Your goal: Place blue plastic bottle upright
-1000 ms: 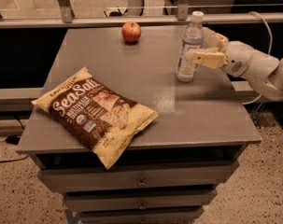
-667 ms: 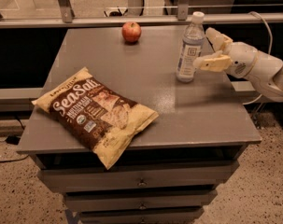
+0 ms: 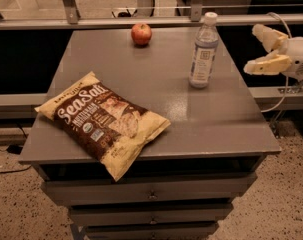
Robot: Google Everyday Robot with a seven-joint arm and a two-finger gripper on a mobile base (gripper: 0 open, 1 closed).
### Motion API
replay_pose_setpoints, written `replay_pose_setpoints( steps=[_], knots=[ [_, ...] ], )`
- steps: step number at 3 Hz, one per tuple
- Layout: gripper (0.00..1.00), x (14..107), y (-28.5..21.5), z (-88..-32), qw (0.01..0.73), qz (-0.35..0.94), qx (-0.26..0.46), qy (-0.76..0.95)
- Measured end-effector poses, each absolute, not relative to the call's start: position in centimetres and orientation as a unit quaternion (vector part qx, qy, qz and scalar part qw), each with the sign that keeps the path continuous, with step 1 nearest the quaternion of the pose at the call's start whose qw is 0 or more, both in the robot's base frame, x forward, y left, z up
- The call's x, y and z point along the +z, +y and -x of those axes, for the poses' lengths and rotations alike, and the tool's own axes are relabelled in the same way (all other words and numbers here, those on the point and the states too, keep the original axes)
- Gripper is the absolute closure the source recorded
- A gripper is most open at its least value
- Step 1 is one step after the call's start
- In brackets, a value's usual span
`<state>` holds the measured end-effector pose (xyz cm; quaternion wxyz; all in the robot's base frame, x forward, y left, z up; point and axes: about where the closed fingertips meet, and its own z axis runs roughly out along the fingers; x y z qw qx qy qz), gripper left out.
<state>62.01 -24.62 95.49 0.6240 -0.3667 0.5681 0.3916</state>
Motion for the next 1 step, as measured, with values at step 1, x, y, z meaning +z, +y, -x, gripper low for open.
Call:
replay_pose_setpoints(
  steps=[1],
  knots=[
    [0.00, 95.48, -23.86, -62.16, 0.624, 0.368, 0.396, 0.564]
  ],
)
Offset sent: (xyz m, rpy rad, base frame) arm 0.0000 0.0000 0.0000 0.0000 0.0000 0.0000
